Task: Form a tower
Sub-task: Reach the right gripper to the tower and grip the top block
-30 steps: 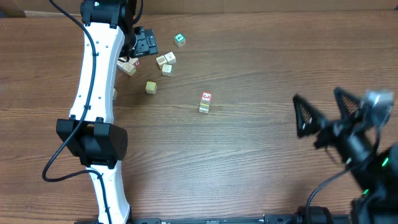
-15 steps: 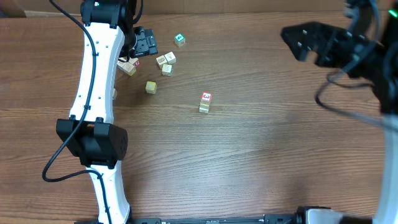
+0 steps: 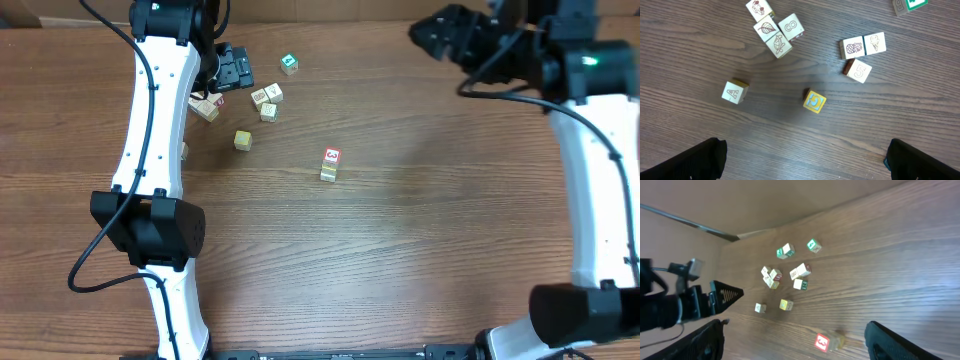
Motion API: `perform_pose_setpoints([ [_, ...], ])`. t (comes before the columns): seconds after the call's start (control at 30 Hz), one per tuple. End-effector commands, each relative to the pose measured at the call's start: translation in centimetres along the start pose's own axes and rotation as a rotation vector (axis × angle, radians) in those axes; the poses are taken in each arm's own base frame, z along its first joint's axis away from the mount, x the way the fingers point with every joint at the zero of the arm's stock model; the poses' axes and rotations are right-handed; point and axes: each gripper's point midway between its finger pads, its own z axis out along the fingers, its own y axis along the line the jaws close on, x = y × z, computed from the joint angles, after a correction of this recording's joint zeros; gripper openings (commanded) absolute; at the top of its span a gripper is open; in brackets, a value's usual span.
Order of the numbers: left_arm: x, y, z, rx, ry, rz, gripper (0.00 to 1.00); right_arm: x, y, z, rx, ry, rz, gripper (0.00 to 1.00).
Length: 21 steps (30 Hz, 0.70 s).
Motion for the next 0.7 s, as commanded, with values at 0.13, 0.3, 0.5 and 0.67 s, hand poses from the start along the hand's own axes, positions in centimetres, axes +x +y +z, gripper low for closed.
perform_pose_setpoints([
  [0.13,-0.4,-0.1,-1.0,0.016,-0.027,-0.017,0.99,2.9,1.3,5.9,0.219,-0.002,-0.034,0.88],
  [0.3,-0.4,-0.1,-1.0,0.016,-0.027,-0.017,1.00,4.6,1.8,8.2,0.354,-0.034,-0.110,0.94],
  [0.5,-0.4,-0.1,-1.0,0.016,-0.027,-0.017,1.00,4.1,3.7,9.5,0.323,-0.089,-0.187,1.00],
  [0.67,-0.4,-0.1,-1.0,0.016,-0.027,-0.017,1.00,3.6,3.9,9.6,0.308,-0.101,-0.184,0.86],
])
